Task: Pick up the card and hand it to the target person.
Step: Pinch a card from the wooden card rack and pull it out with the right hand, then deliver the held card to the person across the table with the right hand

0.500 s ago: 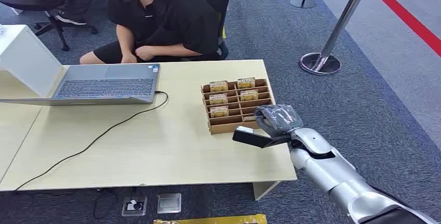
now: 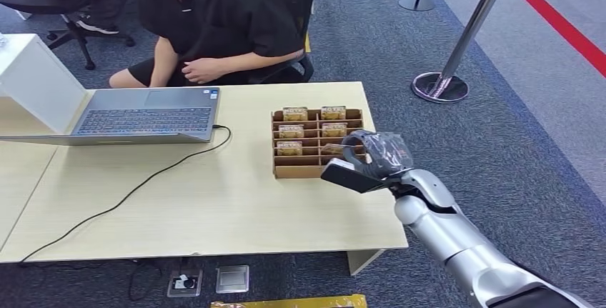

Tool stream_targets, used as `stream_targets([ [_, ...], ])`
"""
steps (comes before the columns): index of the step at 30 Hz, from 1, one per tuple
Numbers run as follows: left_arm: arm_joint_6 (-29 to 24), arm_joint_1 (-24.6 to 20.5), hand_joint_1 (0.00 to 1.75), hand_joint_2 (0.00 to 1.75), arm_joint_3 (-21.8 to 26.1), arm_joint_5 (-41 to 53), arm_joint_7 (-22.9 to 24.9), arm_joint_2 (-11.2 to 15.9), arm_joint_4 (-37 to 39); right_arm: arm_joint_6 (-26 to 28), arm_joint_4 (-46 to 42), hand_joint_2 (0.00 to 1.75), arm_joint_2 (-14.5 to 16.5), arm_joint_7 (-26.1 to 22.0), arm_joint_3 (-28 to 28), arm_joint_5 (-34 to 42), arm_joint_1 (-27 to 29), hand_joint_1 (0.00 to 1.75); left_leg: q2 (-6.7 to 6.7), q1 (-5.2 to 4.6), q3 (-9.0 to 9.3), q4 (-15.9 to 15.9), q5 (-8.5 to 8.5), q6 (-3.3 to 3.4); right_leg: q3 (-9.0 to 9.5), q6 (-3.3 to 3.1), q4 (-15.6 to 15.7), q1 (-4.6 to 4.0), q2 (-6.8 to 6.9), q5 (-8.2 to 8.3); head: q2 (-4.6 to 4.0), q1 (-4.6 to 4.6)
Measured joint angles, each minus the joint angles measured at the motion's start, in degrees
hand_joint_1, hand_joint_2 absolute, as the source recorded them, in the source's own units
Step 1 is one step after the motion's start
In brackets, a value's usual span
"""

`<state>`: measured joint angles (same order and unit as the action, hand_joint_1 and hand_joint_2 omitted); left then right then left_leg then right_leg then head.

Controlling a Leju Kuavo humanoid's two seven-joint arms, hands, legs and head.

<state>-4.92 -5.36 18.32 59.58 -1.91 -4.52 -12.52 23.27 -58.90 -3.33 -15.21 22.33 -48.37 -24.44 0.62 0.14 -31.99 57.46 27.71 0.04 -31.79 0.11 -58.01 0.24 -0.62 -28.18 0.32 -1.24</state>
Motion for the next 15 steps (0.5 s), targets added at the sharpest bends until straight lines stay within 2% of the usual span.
stream_targets([
  [6, -0.81, 0.03, 0.0, 0.0, 0.19, 0.67, 0.14, -0.03, 0.0, 8.28, -4.16, 1.75, 1.65, -4.53, -2.15, 5.39, -0.22, 1.75, 0.0, 0.0, -0.02, 0.0, 0.0, 0.0, -0.01, 0.0, 0.0, 0.0, 0.0, 0.0, 0.0, -0.02],
  [15, -0.74, -0.12, 0.0, 0.0, 0.19, 1.71, 0.08, -0.28, 0.0, 9.9, -7.49, 1.75, 4.6, -7.09, -1.96, 6.6, -0.98, 1.75, 0.0, 0.0, -0.03, -0.01, -0.01, 0.0, -0.02, 0.0, -0.01, 0.0, 0.0, 0.0, 0.0, -0.03],
])
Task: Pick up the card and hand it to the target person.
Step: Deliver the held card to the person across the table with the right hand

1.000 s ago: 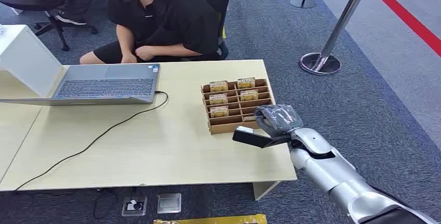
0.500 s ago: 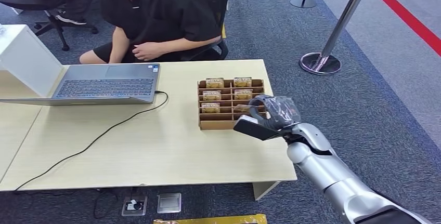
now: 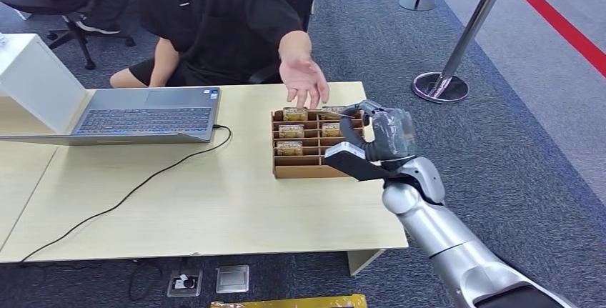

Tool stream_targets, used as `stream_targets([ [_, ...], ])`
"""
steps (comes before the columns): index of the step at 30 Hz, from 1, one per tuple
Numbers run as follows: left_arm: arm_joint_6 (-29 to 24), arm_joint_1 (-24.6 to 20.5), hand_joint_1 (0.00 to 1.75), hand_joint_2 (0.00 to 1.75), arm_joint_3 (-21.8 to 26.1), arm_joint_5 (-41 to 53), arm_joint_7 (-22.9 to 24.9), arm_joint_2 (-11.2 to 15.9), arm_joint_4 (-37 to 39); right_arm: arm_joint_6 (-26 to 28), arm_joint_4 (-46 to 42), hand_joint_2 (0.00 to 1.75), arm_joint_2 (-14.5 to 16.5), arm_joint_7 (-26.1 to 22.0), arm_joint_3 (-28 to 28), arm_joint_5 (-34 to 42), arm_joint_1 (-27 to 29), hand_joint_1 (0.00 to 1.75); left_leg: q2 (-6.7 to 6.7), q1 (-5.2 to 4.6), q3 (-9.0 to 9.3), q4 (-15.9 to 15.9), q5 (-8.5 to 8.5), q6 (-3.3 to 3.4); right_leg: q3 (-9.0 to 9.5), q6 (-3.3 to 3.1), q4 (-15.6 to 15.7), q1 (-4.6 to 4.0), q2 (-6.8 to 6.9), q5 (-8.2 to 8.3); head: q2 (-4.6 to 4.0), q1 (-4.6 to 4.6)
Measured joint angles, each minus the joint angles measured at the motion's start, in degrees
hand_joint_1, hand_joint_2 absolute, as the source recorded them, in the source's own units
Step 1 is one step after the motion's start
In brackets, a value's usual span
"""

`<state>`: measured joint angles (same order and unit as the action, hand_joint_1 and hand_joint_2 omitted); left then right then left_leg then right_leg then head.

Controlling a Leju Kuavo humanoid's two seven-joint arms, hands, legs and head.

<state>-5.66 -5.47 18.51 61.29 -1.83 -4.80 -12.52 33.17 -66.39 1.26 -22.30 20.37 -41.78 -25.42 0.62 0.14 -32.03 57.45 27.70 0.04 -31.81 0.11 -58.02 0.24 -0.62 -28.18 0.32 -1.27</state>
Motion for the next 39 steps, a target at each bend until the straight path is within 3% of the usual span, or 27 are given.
stream_targets([
  [7, 0.33, -0.62, 0.0, 0.0, 0.0, 0.98, 0.02, -0.23, 0.0, 2.84, 5.43, 1.75, 4.09, 0.49, 3.45, -2.49, -4.02, 1.75, 0.01, 0.01, -0.01, -0.01, -0.06, -0.02, -0.02, -0.01, -0.02, -0.01, -0.01, 0.01, 0.0, 0.04],
  [11, 0.44, -0.78, 0.0, 1.75, 0.0, 1.78, 0.22, -0.25, 0.0, 4.69, 8.41, 1.75, 6.08, 0.6, 5.24, -3.06, -6.15, 1.75, 0.01, 0.01, -0.04, -0.01, -0.06, -0.02, -0.04, -0.01, -0.03, -0.01, -0.01, 0.01, 0.0, 0.02],
  [13, 0.64, -0.87, 0.0, 1.75, -0.04, 2.64, 0.61, -0.25, 0.0, 5.18, 9.54, 1.75, 6.87, 0.88, 5.92, -3.21, -7.11, 1.71, 0.01, 0.01, -0.04, -0.01, -0.06, -0.02, -0.05, -0.01, -0.02, -0.01, -0.01, 0.01, 0.0, -0.01],
  [14, 0.8, -0.91, 0.0, 1.31, -0.08, 3.02, 0.82, -0.25, 0.0, 5.35, 9.97, 1.75, 7.21, 1.13, 6.21, -3.26, -7.52, 1.27, 0.01, 0.01, -0.04, 0.0, -0.06, -0.02, -0.05, -0.01, -0.02, -0.01, -0.01, 0.01, 0.01, 0.0],
  [17, 1.26, -0.93, 0.0, 0.0, -0.1, 3.08, 0.91, -0.26, 0.0, 5.95, 10.76, 0.44, 7.74, 2.13, 6.69, -3.58, -8.28, 0.0, 0.01, 0.01, -0.04, 0.0, -0.06, -0.02, -0.05, -0.01, -0.02, -0.01, 0.0, 0.01, 0.01, 0.01],
  [18, 1.34, -0.92, 0.0, 0.0, -0.08, 2.92, 0.76, -0.27, 0.0, 6.12, 10.9, 0.0, 7.77, 2.36, 6.68, -3.85, -8.35, 0.0, 0.01, 0.01, -0.04, 0.0, -0.06, -0.02, -0.05, -0.01, -0.02, -0.01, 0.0, 0.01, 0.01, -0.01],
  [23, 1.13, -0.8, 0.0, 0.0, 0.02, 2.75, 0.51, -0.27, 0.0, 6.27, 11.23, 0.0, 7.73, 1.42, 4.97, -5.31, -7.99, 0.0, 0.01, 0.01, -0.04, 0.01, -0.06, -0.02, -0.07, -0.01, -0.01, -0.01, 0.0, 0.02, 0.01, 0.02],
  [27, 0.95, -0.5, 0.0, 0.0, 0.26, 2.75, 0.54, -0.27, 0.0, 6.28, 11.31, 0.0, 7.68, -0.32, -0.23, -5.89, -7.11, 0.0, 0.02, 0.01, -0.06, 0.01, -0.06, -0.02, -0.09, -0.01, -0.01, -0.01, 0.0, 0.01, -0.01, 0.03],
  [34, 0.26, 0.2, 0.0, 0.0, 1.71, 2.69, 0.83, -0.27, 0.0, 6.37, 14.37, 0.0, 5.71, -2.13, -15.29, -2.11, -5.97, 0.0, 0.03, 0.0, -0.08, 0.03, -0.06, -0.01, -0.1, 0.01, 0.04, 0.0, 0.01, 0.03, 0.0, -0.02],
  [39, 0.21, 0.76, 0.0, 0.0, 2.61, 2.7, 1.13, -0.3, 0.02, 6.45, 22.5, 0.0, 2.52, -2.06, -29.23, 0.43, -4.23, 0.0, 0.09, 0.0, -0.1, 0.05, -0.04, 0.02, -0.08, 0.02, 0.07, 0.01, 0.09, 0.02, 0.01, 0.0],
])
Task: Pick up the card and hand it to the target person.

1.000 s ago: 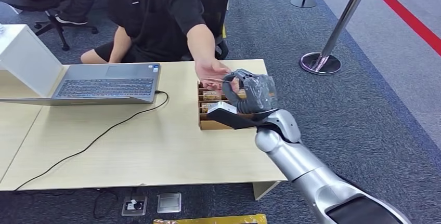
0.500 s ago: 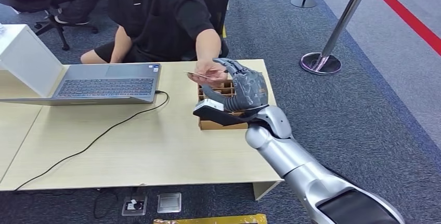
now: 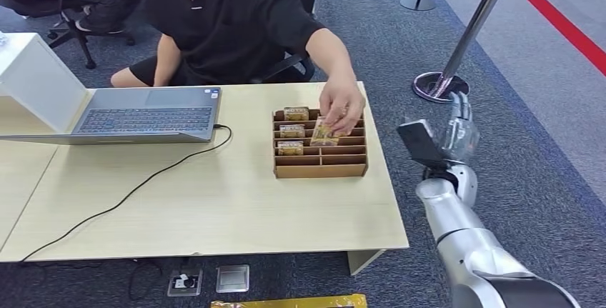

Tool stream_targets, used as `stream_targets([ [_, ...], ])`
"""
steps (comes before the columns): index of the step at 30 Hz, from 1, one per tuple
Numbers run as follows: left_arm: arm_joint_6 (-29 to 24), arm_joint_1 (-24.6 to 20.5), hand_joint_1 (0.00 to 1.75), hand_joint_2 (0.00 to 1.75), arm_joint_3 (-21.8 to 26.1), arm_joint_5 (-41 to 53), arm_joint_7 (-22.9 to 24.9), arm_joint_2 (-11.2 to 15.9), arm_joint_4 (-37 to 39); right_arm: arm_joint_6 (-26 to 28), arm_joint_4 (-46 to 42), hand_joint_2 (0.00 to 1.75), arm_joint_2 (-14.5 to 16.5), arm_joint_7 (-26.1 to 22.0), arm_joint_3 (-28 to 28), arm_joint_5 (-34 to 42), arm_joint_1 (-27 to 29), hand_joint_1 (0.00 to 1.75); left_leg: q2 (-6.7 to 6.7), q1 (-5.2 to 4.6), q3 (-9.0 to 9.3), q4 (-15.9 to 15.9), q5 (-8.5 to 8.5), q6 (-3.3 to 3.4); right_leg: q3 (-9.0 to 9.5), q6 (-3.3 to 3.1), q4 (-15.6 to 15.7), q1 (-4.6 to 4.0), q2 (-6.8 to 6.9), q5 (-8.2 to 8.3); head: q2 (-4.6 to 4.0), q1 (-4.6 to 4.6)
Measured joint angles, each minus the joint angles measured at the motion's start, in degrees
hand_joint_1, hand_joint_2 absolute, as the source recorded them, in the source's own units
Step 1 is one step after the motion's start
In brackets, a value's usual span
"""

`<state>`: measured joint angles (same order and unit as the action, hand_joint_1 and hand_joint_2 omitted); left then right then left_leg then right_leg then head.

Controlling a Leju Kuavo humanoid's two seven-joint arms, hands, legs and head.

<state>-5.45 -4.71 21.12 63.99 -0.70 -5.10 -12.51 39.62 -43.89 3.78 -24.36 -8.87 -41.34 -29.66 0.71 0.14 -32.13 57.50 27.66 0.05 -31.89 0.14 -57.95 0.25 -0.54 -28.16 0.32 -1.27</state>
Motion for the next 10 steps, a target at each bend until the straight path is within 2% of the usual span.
stream_targets([
  [3, 0.95, 0.24, 0.0, 0.0, 0.26, 0.34, 0.11, -0.04, 0.02, -0.73, 8.03, 0.0, -2.7, 4.67, -9.16, -0.75, 2.38, 0.0, 0.01, 0.0, -0.04, -0.01, 0.02, 0.02, -0.06, 0.01, 0.01, 0.0, 0.02, -0.01, -0.01, -0.04],
  [6, 2.46, 0.12, 0.0, 0.0, 0.29, 1.04, 0.17, -0.11, 0.03, -5.58, 15.89, 0.0, -4.79, 14.06, -14.43, -1.55, 5.18, 0.0, 0.01, 0.01, -0.05, -0.02, 0.05, 0.01, -0.08, 0.01, 0.02, -0.01, 0.01, -0.03, 0.0, -0.06],
  [7, 3.02, 0.07, 0.12, 0.0, 0.29, 1.2, 0.21, -0.14, 0.03, -7.38, 17.86, 0.0, -5.18, 16.77, -15.45, -1.65, 6.59, 0.03, 0.02, 0.01, -0.07, -0.03, 0.05, 0.0, -0.08, 0.01, 0.02, -0.01, 0.02, -0.04, 0.0, -0.09],
  [8, 3.64, 0.0, 0.55, 0.0, 0.29, 1.33, 0.24, -0.14, 0.03, -9.11, 19.48, 0.0, -5.33, 18.93, -16.28, -1.64, 8.18, 0.31, 0.03, 0.01, -0.08, -0.05, 0.05, 0.0, -0.1, 0.0, 0.02, -0.01, 0.02, -0.04, 0.0, -0.11],
  [9, 4.38, -0.09, 0.99, 0.0, 0.29, 1.42, 0.27, -0.14, 0.03, -10.8, 20.93, 0.0, -5.39, 20.73, -16.99, -1.56, 9.75, 0.75, 0.03, 0.01, -0.09, -0.07, 0.06, -0.01, -0.12, -0.01, 0.02, -0.01, 0.02, -0.05, -0.01, -0.06],
  [10, 4.75, -0.13, 1.31, 0.0, 0.29, 1.47, 0.28, -0.14, 0.03, -11.59, 21.66, 0.0, -5.39, 21.5, -17.33, -1.52, 10.55, 1.0, 0.04, 0.01, -0.09, -0.09, 0.06, -0.01, -0.13, -0.01, 0.02, -0.01, 0.02, -0.05, -0.01, -0.03],
])
